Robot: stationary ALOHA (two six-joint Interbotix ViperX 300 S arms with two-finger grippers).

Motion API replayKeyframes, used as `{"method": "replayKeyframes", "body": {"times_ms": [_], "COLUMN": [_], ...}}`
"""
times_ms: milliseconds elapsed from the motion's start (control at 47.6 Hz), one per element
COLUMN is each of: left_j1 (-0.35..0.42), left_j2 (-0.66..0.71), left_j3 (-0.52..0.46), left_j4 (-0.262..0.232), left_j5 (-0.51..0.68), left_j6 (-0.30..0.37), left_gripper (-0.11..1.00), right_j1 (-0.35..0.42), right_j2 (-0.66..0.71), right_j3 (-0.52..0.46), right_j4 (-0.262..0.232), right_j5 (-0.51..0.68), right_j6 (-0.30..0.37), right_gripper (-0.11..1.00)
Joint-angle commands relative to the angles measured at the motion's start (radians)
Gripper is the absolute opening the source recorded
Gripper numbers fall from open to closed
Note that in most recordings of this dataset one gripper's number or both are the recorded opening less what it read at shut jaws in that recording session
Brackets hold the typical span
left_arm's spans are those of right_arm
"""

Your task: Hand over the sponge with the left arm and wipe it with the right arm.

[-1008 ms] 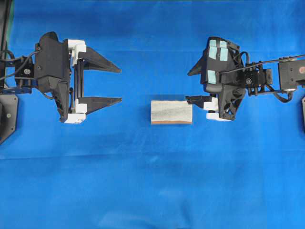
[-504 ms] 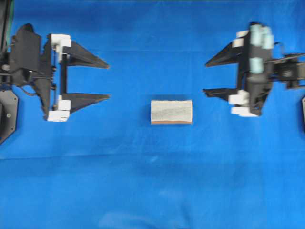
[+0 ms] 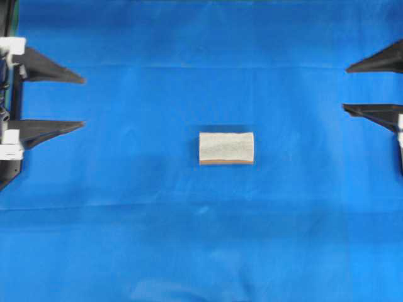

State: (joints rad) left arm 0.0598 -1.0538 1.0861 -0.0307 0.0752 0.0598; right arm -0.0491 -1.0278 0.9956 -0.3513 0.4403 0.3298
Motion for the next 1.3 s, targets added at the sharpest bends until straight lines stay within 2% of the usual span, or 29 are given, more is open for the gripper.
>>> {"method": "replayKeyframes", "body": {"times_ms": [0, 189, 420, 567, 1282], "left_j1": [0.0, 0.0, 0.0, 0.0, 0.0], "left_j2": [-0.06, -0.192, -0.253, -0.262, -0.275], "left_j3": [0.029, 0.091, 0.109, 0.121, 0.127], "left_j4": [0.0, 0.0, 0.0, 0.0, 0.0], "left_j5": [0.014, 0.08, 0.216, 0.225, 0.23], "left_j6": [0.005, 0.005, -0.011, -0.011, -0.011], "left_gripper": [0.81, 0.81, 0.81, 0.81, 0.81], "right_j1": [0.0, 0.002, 0.002, 0.0, 0.0], "right_j2": [-0.066, -0.143, -0.167, -0.169, -0.173], "right_j3": [0.023, 0.091, 0.166, 0.186, 0.183], "right_j4": [0.006, 0.006, 0.014, 0.025, 0.026], "right_j5": [0.009, 0.031, 0.014, -0.017, -0.018], "right_j6": [0.002, 0.002, 0.005, 0.005, 0.005], "right_gripper": [0.71, 0.71, 0.71, 0.71, 0.71]}}
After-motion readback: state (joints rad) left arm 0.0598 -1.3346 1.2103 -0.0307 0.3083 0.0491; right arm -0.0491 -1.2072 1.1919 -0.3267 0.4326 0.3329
